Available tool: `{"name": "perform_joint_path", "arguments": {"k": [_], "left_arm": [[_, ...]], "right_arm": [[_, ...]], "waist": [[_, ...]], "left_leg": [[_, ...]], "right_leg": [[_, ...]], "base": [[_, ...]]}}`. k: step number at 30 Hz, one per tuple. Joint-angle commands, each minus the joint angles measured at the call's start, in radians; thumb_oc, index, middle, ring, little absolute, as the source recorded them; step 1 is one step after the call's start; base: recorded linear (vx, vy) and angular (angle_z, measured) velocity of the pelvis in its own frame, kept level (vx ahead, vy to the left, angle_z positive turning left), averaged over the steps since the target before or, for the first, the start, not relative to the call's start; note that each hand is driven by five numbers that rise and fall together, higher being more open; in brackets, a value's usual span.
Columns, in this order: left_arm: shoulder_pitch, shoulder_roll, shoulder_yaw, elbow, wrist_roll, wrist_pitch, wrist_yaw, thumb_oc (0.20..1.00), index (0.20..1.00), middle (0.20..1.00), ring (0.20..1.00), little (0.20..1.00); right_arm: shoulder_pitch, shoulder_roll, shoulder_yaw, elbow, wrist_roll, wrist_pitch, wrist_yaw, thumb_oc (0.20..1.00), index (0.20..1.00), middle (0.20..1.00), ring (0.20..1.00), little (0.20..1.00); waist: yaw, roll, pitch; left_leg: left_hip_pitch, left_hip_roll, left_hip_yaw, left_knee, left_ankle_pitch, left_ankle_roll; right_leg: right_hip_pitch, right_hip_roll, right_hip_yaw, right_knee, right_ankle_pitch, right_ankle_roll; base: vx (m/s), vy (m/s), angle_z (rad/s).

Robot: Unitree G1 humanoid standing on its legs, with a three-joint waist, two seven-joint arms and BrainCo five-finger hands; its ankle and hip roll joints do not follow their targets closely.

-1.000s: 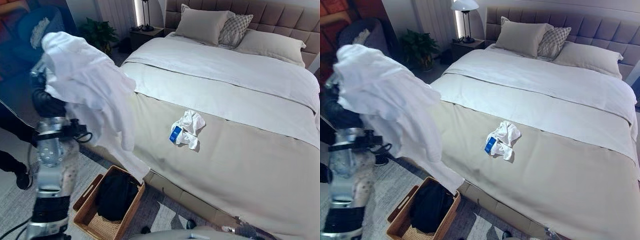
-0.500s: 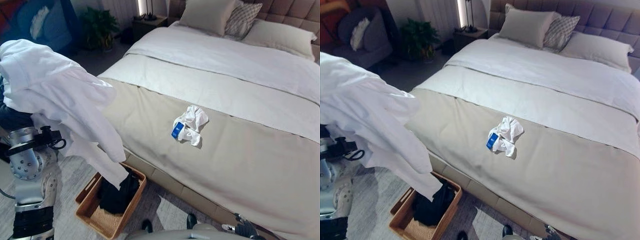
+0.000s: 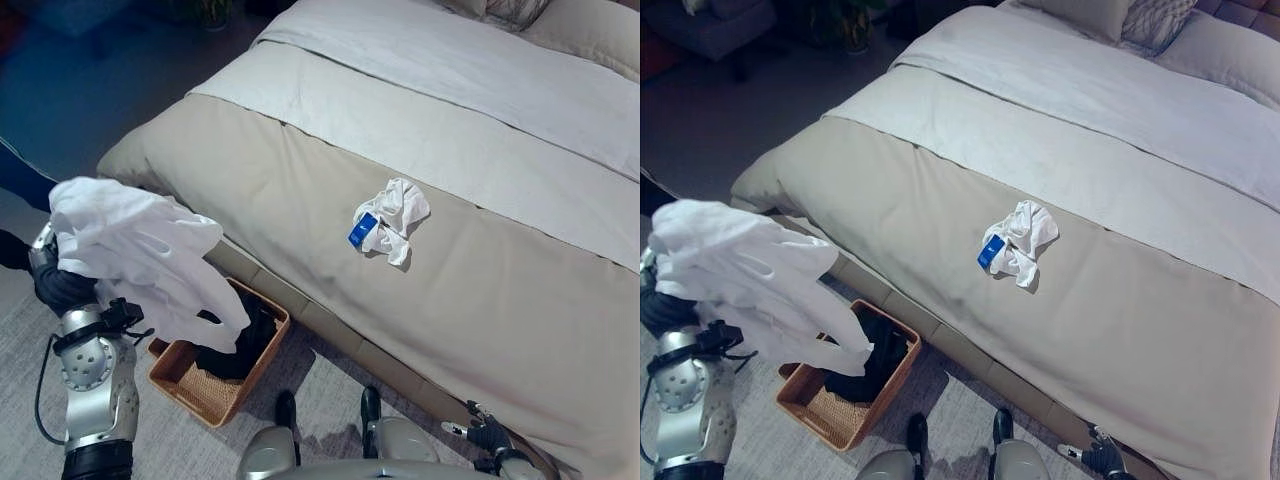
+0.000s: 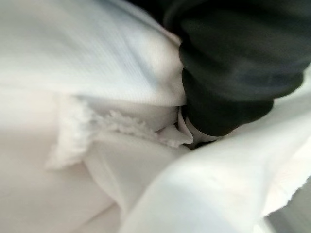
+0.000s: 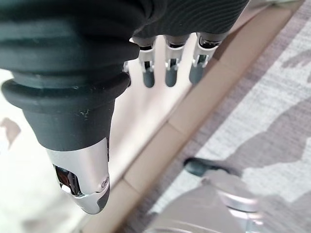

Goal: Pick up clothes into the bucket

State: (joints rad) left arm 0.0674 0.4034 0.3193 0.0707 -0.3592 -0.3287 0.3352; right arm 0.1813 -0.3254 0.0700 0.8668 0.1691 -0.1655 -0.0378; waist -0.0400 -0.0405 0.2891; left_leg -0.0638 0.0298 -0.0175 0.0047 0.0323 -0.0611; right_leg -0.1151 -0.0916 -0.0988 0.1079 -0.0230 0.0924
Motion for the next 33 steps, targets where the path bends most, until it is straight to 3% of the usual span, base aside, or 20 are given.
{"name": "perform_joint_path", "arguments": {"k": [1,4,8,13,14,21,27,28,29,30,33], "left_arm": [[-0.053,0.085,-0.028,0.050,0.169,-0.020,0.073,0.200,0.200,0.200,0.200,0.200],[-0.109,0.119,-0.071,0.205,0.185,-0.011,0.114,0.200,0.200,0.200,0.200,0.200],[-0.152,0.135,-0.108,0.229,0.206,0.010,0.140,0.200,0.200,0.200,0.200,0.200],[-0.237,0.162,-0.150,0.365,0.194,0.018,0.164,0.200,0.200,0.200,0.200,0.200],[-0.278,0.184,-0.168,0.406,0.178,0.022,0.179,0.200,0.200,0.200,0.200,0.200],[-0.360,0.233,-0.206,0.459,0.189,0.047,0.234,0.200,0.200,0.200,0.200,0.200],[-0.447,0.317,-0.243,0.547,0.214,0.072,0.261,0.200,0.200,0.200,0.200,0.200],[-0.457,0.338,-0.251,0.557,0.220,0.079,0.269,0.200,0.200,0.200,0.200,0.200],[-0.475,0.359,-0.257,0.581,0.224,0.083,0.268,0.200,0.200,0.200,0.200,0.200],[-0.487,0.378,-0.265,0.606,0.231,0.090,0.269,0.200,0.200,0.200,0.200,0.200],[-0.508,0.424,-0.282,0.651,0.236,0.105,0.270,0.200,0.200,0.200,0.200,0.200]], "right_arm": [[-0.022,-0.008,0.026,-0.048,0.042,-0.061,-0.030,1.000,1.000,1.000,1.000,1.000],[-0.042,-0.033,0.036,-0.094,0.055,-0.079,-0.041,1.000,1.000,1.000,1.000,1.000],[-0.051,-0.045,0.040,-0.126,0.064,-0.088,-0.051,1.000,1.000,1.000,1.000,1.000],[-0.077,-0.060,0.061,-0.136,0.074,-0.094,-0.063,1.000,1.000,1.000,1.000,1.000],[-0.086,-0.069,0.068,-0.151,0.085,-0.101,-0.072,1.000,1.000,1.000,1.000,1.000],[-0.126,-0.080,0.059,-0.182,0.122,-0.125,-0.126,1.000,1.000,1.000,1.000,1.000],[-0.140,-0.090,0.068,-0.195,0.142,-0.142,-0.149,1.000,1.000,1.000,1.000,1.000],[-0.138,-0.095,0.071,-0.196,0.149,-0.145,-0.152,1.000,1.000,1.000,1.000,1.000],[-0.143,-0.095,0.071,-0.193,0.155,-0.149,-0.153,1.000,1.000,1.000,1.000,1.000],[-0.146,-0.097,0.077,-0.186,0.161,-0.150,-0.157,1.000,1.000,1.000,1.000,1.000],[-0.158,-0.099,0.089,-0.181,0.169,-0.155,-0.165,1.000,1.000,1.000,1.000,1.000]], "waist": [[-0.017,-0.051,0.003],[-0.023,-0.072,0.043],[-0.027,-0.083,0.077],[-0.035,-0.090,0.124],[-0.039,-0.091,0.150],[-0.057,-0.089,0.217],[-0.073,-0.098,0.231],[-0.075,-0.099,0.231],[-0.079,-0.104,0.231],[-0.080,-0.105,0.231],[-0.082,-0.114,0.231]], "left_leg": [[-0.075,-0.031,-0.035,0.145,-0.088,0.025],[-0.127,-0.022,-0.038,0.189,-0.091,0.025],[-0.182,-0.022,-0.046,0.239,-0.101,0.027],[-0.270,-0.027,-0.049,0.318,-0.116,0.032],[-0.323,-0.032,-0.045,0.382,-0.137,0.037],[-0.522,-0.039,-0.047,0.551,-0.179,0.047],[-0.667,-0.037,-0.048,0.646,-0.203,0.053],[-0.677,-0.036,-0.052,0.676,-0.245,0.052],[-0.721,-0.036,-0.049,0.689,-0.218,0.056],[-0.726,-0.033,-0.052,0.718,-0.260,0.055],[-0.803,-0.023,-0.054,0.790,-0.289,0.062]], "right_leg": [[-0.058,-0.034,-0.022,0.114,-0.022,0.027],[-0.107,-0.037,-0.015,0.153,-0.028,0.025],[-0.150,-0.045,-0.012,0.189,-0.035,0.022],[-0.223,-0.054,-0.001,0.252,-0.051,0.016],[-0.268,-0.059,0.005,0.304,-0.066,0.011],[-0.448,-0.064,0.024,0.432,-0.086,0.004],[-0.582,-0.066,0.033,0.500,-0.093,0.004],[-0.595,-0.062,0.038,0.530,-0.126,0.011],[-0.634,-0.065,0.038,0.532,-0.101,0.004],[-0.639,-0.060,0.043,0.557,-0.134,0.012],[-0.711,-0.054,0.049,0.607,-0.144,0.012]], "base": [[-0.06,-0.030,0.11],[-0.05,-0.013,0.06],[-0.06,0.002,-0.01],[-0.07,0.017,0.07],[-0.08,0.031,-0.01],[-0.09,0.032,-0.03],[-0.03,0.041,0.00],[-0.02,0.020,-0.06],[0.07,0.015,-0.05],[-0.01,0.025,-0.05],[0.03,0.033,-0.04]]}}
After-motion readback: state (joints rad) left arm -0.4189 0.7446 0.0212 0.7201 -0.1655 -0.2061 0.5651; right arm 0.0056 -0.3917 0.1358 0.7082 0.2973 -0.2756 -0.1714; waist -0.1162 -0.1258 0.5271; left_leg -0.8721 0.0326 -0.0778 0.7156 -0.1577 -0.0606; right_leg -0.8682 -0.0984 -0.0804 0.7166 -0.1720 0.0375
